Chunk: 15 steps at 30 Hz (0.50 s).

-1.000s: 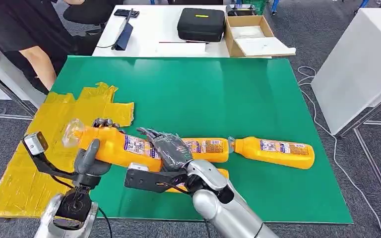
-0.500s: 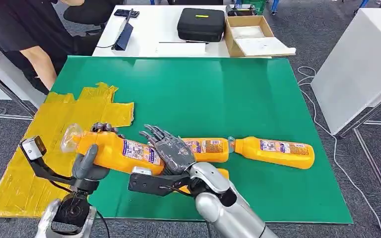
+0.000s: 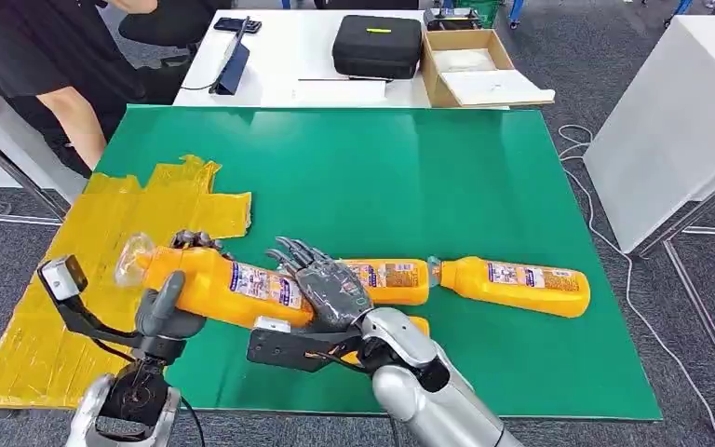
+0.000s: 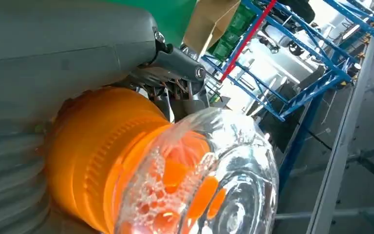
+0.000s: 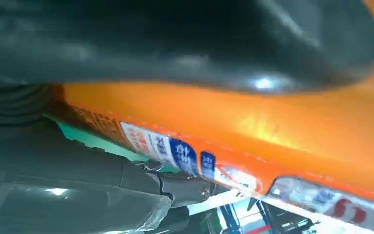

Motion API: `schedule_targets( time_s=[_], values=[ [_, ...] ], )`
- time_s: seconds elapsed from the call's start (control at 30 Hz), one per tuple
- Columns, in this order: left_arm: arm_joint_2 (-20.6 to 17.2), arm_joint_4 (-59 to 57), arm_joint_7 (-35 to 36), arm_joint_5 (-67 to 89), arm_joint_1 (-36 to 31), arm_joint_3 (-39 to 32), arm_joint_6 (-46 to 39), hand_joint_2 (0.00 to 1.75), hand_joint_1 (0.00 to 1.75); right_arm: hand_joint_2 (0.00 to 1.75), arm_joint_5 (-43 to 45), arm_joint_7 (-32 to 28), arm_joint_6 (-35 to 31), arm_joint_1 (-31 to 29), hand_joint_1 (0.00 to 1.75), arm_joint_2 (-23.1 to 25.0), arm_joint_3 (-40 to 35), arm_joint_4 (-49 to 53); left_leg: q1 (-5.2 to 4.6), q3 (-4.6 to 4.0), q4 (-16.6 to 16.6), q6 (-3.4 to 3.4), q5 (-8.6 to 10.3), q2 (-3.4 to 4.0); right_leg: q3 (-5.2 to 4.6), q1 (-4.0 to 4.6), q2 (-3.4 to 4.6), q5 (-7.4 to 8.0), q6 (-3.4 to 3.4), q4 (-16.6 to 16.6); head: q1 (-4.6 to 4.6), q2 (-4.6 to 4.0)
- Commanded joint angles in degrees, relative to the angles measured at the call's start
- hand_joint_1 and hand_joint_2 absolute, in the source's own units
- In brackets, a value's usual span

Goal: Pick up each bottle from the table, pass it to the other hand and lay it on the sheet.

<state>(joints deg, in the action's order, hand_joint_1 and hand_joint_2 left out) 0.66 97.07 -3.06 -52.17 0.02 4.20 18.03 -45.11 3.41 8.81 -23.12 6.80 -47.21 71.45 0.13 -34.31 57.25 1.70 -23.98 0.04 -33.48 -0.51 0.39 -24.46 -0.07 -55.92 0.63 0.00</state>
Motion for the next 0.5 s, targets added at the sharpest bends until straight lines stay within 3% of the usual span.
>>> schedule_targets(
  time_s=[0.03,0.27,0.5],
  values=[
    [-1.0,-5.8,-2.8,0.2,-0.1,-4.8,-1.0,1.75,1.75,0.0,3.7,-2.3,-2.0,2.3,0.0,-7.1,4.6,11.6,-0.02,0.14,0.0,-0.07,-0.02,-0.14,0.2,-0.02,-0.16,-0.05,0.01,0.1,-0.02,0.0],
    [-3.2,-11.9,-3.5,-1.8,-2.1,-12.4,2.1,1.75,1.75,0.0,6.2,-4.6,-2.0,6.9,0.0,-15.2,14.0,30.3,-0.02,0.11,0.0,-0.1,-0.01,-0.33,0.23,-0.02,-0.37,-0.1,0.0,0.0,0.0,0.0],
    [-7.1,-20.7,-4.0,-5.5,-5.4,-12.0,5.4,1.75,1.75,0.0,5.5,-7.1,-3.1,12.6,0.0,-20.5,21.1,36.1,-0.04,0.1,-0.1,-0.08,0.03,-0.32,0.2,-0.04,-0.35,-0.06,-0.01,0.1,0.0,0.0]
  ],
)
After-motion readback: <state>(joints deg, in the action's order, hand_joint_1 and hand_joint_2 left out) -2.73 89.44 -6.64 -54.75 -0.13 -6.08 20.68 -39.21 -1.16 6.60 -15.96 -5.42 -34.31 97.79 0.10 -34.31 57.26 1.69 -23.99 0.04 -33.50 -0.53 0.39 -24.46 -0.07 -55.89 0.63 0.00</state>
